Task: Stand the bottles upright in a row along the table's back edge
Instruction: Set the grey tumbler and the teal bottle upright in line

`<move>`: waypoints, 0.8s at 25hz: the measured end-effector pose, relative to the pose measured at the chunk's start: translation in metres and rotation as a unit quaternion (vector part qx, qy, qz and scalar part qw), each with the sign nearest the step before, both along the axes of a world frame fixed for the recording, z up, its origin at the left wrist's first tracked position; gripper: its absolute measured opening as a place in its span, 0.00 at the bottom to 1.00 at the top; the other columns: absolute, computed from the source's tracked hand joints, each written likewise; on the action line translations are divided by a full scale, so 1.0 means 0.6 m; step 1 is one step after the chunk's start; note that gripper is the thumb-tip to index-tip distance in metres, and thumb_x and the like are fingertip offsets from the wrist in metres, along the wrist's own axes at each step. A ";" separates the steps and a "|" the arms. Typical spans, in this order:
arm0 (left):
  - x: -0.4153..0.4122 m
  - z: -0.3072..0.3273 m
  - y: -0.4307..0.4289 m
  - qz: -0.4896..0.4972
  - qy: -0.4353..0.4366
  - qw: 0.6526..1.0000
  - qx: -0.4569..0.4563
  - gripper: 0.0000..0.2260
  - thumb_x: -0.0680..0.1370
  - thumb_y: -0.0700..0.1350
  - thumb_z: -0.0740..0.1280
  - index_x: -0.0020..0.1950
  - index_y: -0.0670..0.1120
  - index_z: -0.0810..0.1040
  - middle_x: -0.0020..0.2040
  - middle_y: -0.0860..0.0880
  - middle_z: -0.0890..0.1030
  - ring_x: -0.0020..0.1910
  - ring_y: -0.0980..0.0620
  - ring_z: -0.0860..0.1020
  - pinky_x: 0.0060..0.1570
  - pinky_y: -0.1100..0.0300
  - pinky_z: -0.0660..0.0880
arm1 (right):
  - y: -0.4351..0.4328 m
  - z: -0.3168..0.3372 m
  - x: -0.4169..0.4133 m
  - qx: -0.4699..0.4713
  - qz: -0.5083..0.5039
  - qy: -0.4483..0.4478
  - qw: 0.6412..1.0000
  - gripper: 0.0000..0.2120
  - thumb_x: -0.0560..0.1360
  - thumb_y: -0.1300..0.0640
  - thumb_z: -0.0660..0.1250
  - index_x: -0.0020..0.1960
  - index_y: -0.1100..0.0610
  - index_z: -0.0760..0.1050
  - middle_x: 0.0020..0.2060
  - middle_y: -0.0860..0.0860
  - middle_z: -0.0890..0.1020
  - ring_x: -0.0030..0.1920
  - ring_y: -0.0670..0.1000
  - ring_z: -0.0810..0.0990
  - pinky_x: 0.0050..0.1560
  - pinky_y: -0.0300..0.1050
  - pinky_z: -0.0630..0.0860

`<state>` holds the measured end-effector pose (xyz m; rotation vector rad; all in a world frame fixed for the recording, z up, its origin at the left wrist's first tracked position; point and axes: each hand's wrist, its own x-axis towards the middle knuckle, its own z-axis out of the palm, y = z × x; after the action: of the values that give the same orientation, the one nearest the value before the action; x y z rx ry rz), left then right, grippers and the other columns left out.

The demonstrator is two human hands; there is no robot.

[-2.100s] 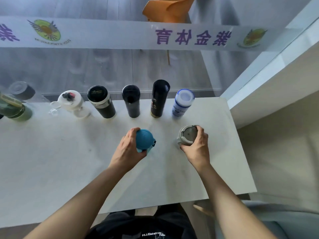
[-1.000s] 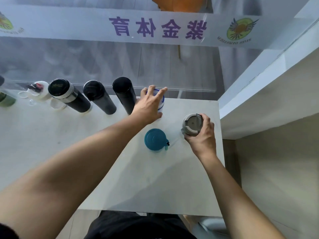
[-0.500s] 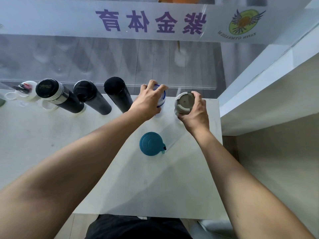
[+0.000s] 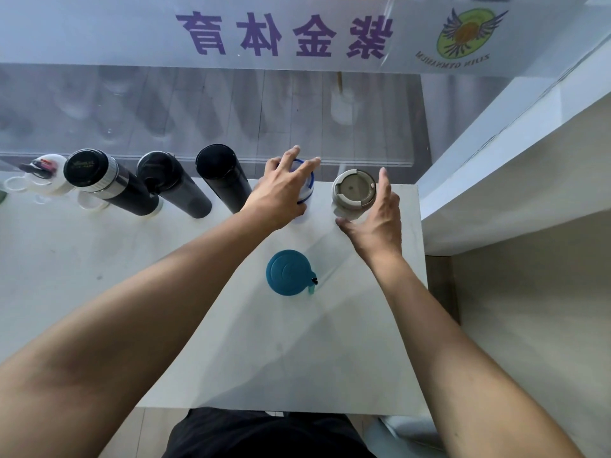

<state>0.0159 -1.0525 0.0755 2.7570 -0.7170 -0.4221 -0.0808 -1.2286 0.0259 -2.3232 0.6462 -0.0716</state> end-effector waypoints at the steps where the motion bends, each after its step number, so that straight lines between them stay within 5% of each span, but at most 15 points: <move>1: -0.002 0.000 0.002 -0.001 -0.004 1.000 0.000 0.40 0.73 0.44 0.73 0.78 0.58 0.55 0.81 0.45 0.51 0.75 0.35 0.55 0.64 0.37 0.70 | 0.008 0.007 -0.018 -0.029 -0.008 -0.017 0.999 0.53 0.69 0.47 0.78 0.82 0.49 0.47 0.73 0.55 0.66 0.72 0.56 0.66 0.70 0.53 0.66; 6: -0.031 -0.007 0.028 0.001 -0.062 0.998 -0.022 0.36 0.76 0.49 0.69 0.79 0.57 0.54 0.81 0.44 0.52 0.77 0.36 0.54 0.73 0.40 0.62 | 0.089 0.020 -0.128 -0.047 0.076 -0.121 0.989 0.33 0.77 0.43 0.68 0.77 0.54 0.64 0.70 0.53 0.71 0.69 0.52 0.70 0.69 0.50 0.70; 11: -0.077 -0.016 0.056 0.031 -0.063 0.996 -0.062 0.24 0.82 0.45 0.59 0.78 0.52 0.60 0.80 0.42 0.55 0.76 0.36 0.56 0.75 0.43 0.57 | 0.147 0.013 -0.143 0.014 0.214 -0.054 0.975 0.43 0.70 0.31 0.69 0.78 0.48 0.59 0.74 0.48 0.68 0.72 0.48 0.68 0.71 0.48 0.67; 14: -0.086 -0.017 0.066 0.023 -0.076 0.995 -0.054 0.24 0.81 0.44 0.59 0.78 0.51 0.60 0.80 0.42 0.57 0.75 0.35 0.58 0.74 0.43 0.57 | 0.159 0.004 -0.139 -0.033 0.265 -0.037 0.963 0.44 0.68 0.40 0.75 0.78 0.48 0.60 0.69 0.51 0.72 0.66 0.52 0.74 0.67 0.52 0.72; 20: -0.099 0.000 0.025 0.000 -0.147 0.989 -0.035 0.23 0.79 0.48 0.63 0.75 0.52 0.66 0.77 0.44 0.65 0.76 0.38 0.60 0.73 0.43 0.57 | 0.096 0.001 -0.155 -0.020 0.118 -0.038 0.992 0.43 0.67 0.51 0.79 0.77 0.47 0.62 0.60 0.53 0.76 0.56 0.56 0.79 0.57 0.50 0.79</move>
<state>-0.0434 -1.0375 0.0755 2.7813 -0.7822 0.0127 -0.1738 -1.1710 0.0265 -2.4069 0.3325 -0.0642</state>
